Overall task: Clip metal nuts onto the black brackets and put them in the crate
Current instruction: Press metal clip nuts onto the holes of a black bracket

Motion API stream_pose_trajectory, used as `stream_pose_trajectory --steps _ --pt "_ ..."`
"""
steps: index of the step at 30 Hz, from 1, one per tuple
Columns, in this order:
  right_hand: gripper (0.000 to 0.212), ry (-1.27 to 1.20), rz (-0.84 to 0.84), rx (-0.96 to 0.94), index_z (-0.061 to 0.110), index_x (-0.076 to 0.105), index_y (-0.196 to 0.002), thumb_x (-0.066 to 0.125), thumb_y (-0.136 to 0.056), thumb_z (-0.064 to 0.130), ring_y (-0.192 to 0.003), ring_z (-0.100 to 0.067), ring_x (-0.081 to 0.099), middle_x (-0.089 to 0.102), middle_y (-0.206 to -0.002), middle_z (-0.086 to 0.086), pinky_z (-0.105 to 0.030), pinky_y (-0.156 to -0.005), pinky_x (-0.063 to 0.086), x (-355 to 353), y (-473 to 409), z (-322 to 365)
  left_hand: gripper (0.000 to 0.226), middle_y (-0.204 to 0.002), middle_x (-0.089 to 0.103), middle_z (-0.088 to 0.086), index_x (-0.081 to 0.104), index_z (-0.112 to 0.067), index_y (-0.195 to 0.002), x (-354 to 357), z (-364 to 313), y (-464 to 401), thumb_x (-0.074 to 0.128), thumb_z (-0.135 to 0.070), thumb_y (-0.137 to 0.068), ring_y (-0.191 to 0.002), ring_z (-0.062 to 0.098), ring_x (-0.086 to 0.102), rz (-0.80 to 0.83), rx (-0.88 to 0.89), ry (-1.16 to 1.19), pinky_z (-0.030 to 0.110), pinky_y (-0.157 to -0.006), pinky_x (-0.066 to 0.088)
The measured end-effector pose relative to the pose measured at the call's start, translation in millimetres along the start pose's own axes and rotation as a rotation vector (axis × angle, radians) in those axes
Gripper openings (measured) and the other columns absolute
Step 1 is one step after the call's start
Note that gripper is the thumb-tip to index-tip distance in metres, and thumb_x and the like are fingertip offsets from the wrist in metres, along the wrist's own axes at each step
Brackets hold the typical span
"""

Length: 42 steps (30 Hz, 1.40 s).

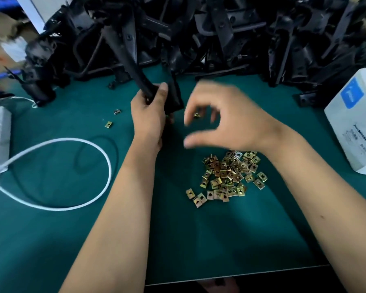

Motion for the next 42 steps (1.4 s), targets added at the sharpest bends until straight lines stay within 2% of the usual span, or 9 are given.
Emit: stream_pose_trajectory --steps 3,5,12,15,21,26,29,32,42 --pt "0.056 0.059 0.666 0.072 0.044 0.066 -0.110 0.092 -0.062 0.056 -0.105 0.001 0.048 0.056 -0.103 0.019 -0.020 -0.085 0.044 39 22 16 0.014 -0.069 0.071 0.000 0.054 -0.016 -0.100 -2 5 -3 0.059 -0.028 -0.106 -0.054 0.019 0.066 -0.009 -0.111 0.227 0.024 -0.043 0.044" --pt "0.061 0.196 0.732 0.005 0.047 0.061 -0.111 0.091 -0.060 0.058 -0.104 -0.004 0.037 0.047 -0.100 0.017 -0.026 -0.086 0.041 56 27 19 0.016 -0.072 0.071 0.002 0.052 -0.012 -0.103 -3 6 -3 0.057 -0.027 -0.107 -0.055 0.020 0.066 0.013 -0.146 0.316 0.023 -0.042 0.044" --pt "0.020 -0.042 0.468 0.055 0.029 0.078 -0.095 0.089 -0.078 0.032 -0.087 -0.011 0.062 0.066 -0.083 0.011 -0.031 -0.079 0.049 56 2 -6 0.043 -0.086 0.069 0.011 0.049 0.002 -0.137 -7 8 -7 0.061 -0.025 -0.105 -0.054 0.020 0.065 -0.066 -0.215 0.433 0.021 -0.043 0.046" --pt "0.016 -0.019 0.343 0.052 0.024 0.077 -0.096 0.086 -0.082 0.026 -0.077 -0.008 0.061 0.067 -0.084 0.007 -0.021 -0.071 0.046 56 -10 -12 0.043 -0.086 0.069 0.009 0.051 0.000 -0.136 -6 8 -6 0.064 -0.024 -0.103 -0.058 0.020 0.066 -0.039 -0.203 0.428 0.021 -0.046 0.048" --pt "0.009 0.179 0.113 0.070 0.014 0.072 -0.098 0.065 -0.099 0.021 -0.095 -0.018 0.058 0.059 -0.095 0.003 -0.040 -0.089 0.047 61 -18 -21 0.035 -0.083 0.069 0.004 0.056 -0.005 -0.114 -3 8 -1 0.079 -0.017 -0.090 -0.070 0.019 0.070 0.069 -0.168 0.376 0.023 -0.055 0.052" --pt "0.010 -0.271 -0.226 0.202 0.012 0.076 -0.094 0.067 -0.098 0.011 -0.062 -0.001 0.061 0.069 -0.072 0.007 -0.017 -0.063 0.045 45 0 -42 0.020 -0.085 0.073 0.003 0.064 -0.006 -0.104 2 8 3 0.077 -0.014 -0.090 -0.072 0.016 0.072 0.200 -0.203 0.337 0.018 -0.054 0.051" --pt "0.011 -0.714 -0.430 0.348 0.009 0.076 -0.092 0.067 -0.098 0.008 -0.061 -0.012 0.059 0.069 -0.071 -0.002 -0.023 -0.048 0.044 33 8 -59 0.003 -0.091 0.076 0.005 0.074 -0.012 -0.091 9 7 8 0.075 -0.014 -0.092 -0.074 0.016 0.073 0.346 -0.215 0.293 0.017 -0.057 0.054" --pt "0.013 -1.000 -0.511 0.455 0.008 0.074 -0.087 0.069 -0.098 0.012 -0.063 -0.013 0.056 0.065 -0.071 -0.002 -0.023 -0.049 0.041 29 11 -65 0.003 -0.093 0.077 0.005 0.074 -0.012 -0.093 14 8 13 0.073 -0.014 -0.091 -0.074 0.016 0.074 0.452 -0.213 0.239 0.017 -0.059 0.055" --pt "0.019 -1.206 -0.622 0.549 0.009 0.070 -0.079 0.069 -0.097 0.014 -0.058 -0.013 0.052 0.061 -0.066 -0.002 -0.022 -0.047 0.038 33 11 -58 0.009 -0.093 0.077 0.008 0.079 -0.011 -0.091 23 10 21 0.071 -0.009 -0.092 -0.079 0.020 0.076 0.535 -0.279 0.306 0.017 -0.065 0.057"
Point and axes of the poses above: each hand's wrist, its own y-axis away from the middle knuckle, its own x-axis out of the palm, z = x × y, the point moved 4 cm from there along -y, towards the middle knuckle
